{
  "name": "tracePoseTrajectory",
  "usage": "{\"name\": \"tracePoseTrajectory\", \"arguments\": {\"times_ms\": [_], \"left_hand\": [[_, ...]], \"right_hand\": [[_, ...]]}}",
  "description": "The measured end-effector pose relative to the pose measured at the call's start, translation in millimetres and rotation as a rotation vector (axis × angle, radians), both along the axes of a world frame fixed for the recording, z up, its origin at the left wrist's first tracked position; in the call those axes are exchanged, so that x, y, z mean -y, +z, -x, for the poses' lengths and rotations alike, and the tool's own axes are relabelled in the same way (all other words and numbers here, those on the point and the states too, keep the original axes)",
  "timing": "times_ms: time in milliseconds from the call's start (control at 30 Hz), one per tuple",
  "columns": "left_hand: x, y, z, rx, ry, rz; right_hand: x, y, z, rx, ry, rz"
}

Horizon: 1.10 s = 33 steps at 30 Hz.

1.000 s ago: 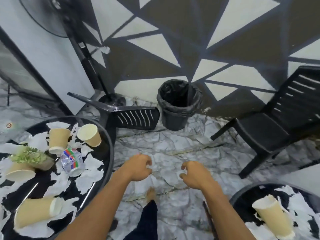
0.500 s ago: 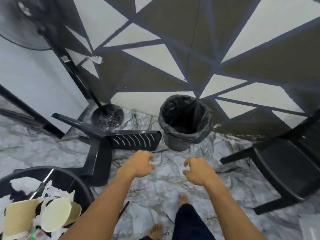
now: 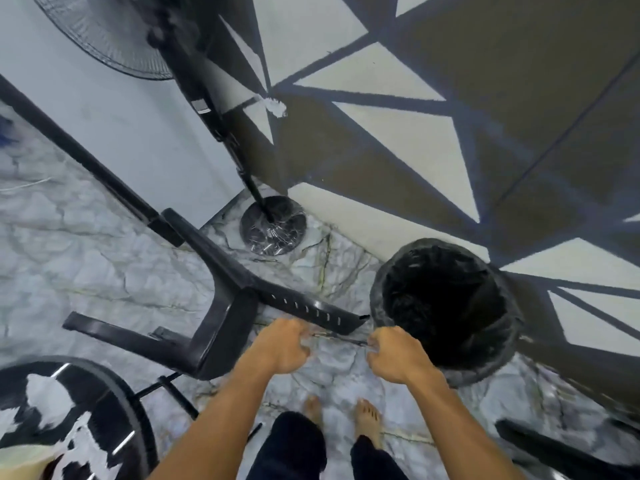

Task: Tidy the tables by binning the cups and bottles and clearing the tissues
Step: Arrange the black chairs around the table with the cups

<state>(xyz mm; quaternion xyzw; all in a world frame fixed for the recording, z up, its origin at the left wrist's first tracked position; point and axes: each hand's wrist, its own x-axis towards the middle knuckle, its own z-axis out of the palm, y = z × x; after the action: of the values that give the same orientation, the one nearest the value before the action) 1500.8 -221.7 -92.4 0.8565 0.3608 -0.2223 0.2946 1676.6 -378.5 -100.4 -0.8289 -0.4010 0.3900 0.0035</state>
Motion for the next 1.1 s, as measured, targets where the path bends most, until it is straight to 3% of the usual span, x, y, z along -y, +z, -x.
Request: {"name": "tracePoseTrajectory", "arguments": {"times_ms": [267, 533, 667, 867, 1100], "left_hand": [[-90.9, -123.3, -93.5, -0.081, -0.097, 0.059], [-95.1, -315.5, -145.1, -0.144, -0.229, 0.052], [-93.1, -389.0, -154.0, -0.229, -0.336, 0.011], [-101.0, -377.6, -156.0, -0.275, -0.388, -0.106], [-151.7, -235.2, -126.6, -0.158, -0.146, -0.172]], "right_hand": [[-87.7, -123.0, -47.6, -0.039, -0.07, 0.001], [-112.7, -305.8, -73.2, -0.126, -0.062, 0.107], [-119.1, -368.0, -78.0, -0.173, 0.051, 0.132], [-122.0, -365.5, -72.7, -0.134, 0.243, 0.028], [-163.1, -247.1, -82.2, -0.32, 0.394, -0.334]]}}
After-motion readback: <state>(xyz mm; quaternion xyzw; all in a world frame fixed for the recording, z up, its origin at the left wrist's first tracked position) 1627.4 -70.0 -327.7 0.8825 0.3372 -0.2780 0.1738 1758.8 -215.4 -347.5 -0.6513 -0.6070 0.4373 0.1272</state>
